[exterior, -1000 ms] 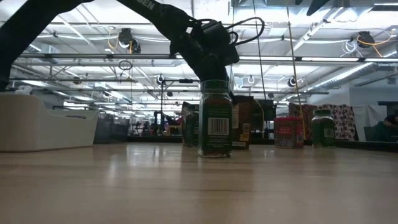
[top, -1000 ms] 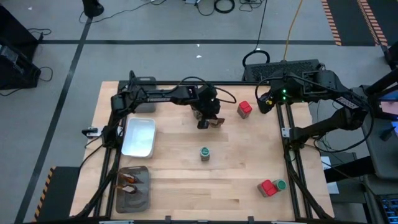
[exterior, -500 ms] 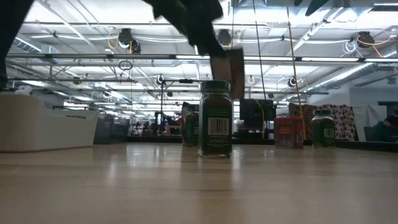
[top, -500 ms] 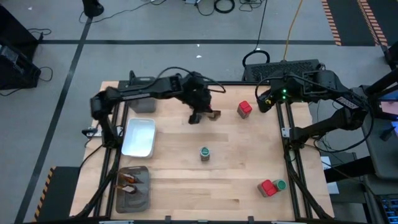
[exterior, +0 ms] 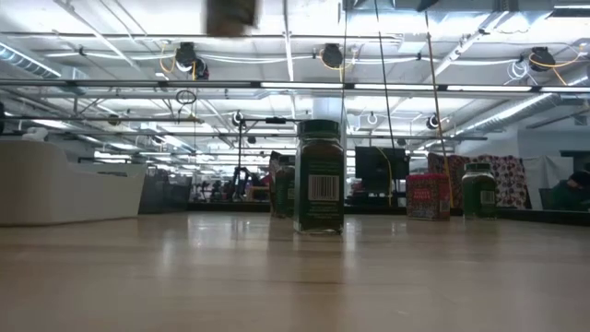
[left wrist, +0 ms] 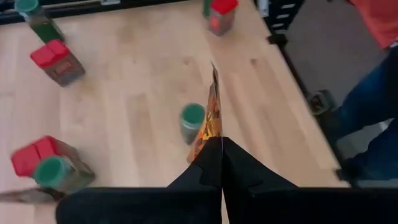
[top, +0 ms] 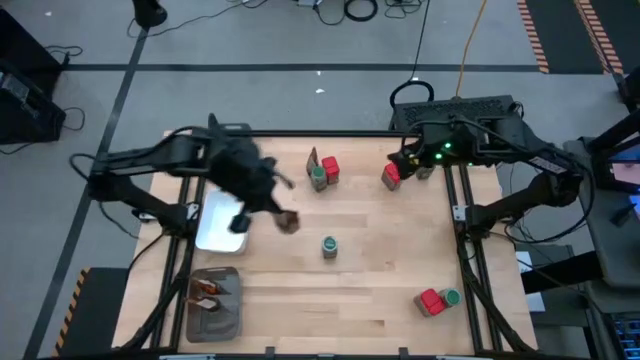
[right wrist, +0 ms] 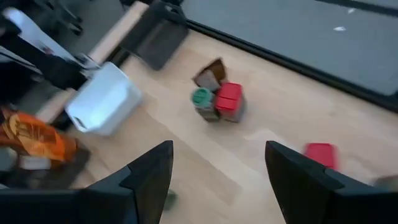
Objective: Sort spices by type
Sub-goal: Put the orange seasoning bag into the bottom black bin
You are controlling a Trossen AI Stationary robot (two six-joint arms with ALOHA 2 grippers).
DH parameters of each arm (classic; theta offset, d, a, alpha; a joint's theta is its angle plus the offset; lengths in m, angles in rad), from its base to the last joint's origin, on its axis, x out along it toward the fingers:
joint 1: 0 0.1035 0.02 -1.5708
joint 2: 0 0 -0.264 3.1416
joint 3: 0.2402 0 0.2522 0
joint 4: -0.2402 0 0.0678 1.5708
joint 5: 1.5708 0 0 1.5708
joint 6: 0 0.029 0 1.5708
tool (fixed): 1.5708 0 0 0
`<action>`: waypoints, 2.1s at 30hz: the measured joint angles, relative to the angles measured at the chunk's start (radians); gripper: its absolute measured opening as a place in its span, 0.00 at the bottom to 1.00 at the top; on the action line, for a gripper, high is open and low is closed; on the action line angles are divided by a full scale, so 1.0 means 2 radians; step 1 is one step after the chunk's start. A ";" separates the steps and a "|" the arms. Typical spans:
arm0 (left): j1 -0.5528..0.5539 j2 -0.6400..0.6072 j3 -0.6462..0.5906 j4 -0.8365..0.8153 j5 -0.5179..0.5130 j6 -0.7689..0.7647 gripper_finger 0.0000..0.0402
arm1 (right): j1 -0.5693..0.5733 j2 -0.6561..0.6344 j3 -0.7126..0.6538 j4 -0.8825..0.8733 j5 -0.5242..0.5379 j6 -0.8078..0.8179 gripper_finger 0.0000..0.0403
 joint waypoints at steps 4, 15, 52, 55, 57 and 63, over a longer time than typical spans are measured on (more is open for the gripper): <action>-0.047 -0.062 -0.038 -0.013 -0.023 -0.051 0.00 | 0.021 0.027 0.000 0.044 0.000 0.031 0.59; -0.162 -0.199 -0.156 -0.011 -0.122 -0.173 0.00 | 0.074 0.127 0.000 0.173 -0.025 0.081 0.59; -0.087 -0.014 -0.397 0.293 -0.294 -0.410 0.01 | 0.106 0.216 0.000 0.104 0.003 0.117 0.59; -0.087 -0.008 -0.397 0.299 -0.293 -0.411 0.02 | 0.106 0.216 0.000 0.090 0.003 0.117 0.59; -0.087 -0.007 -0.397 0.296 -0.288 -0.410 0.02 | 0.106 0.216 0.000 0.084 0.001 0.118 0.59; -0.087 -0.007 -0.397 0.299 -0.286 -0.410 0.04 | 0.106 0.216 0.000 0.074 0.001 0.118 0.59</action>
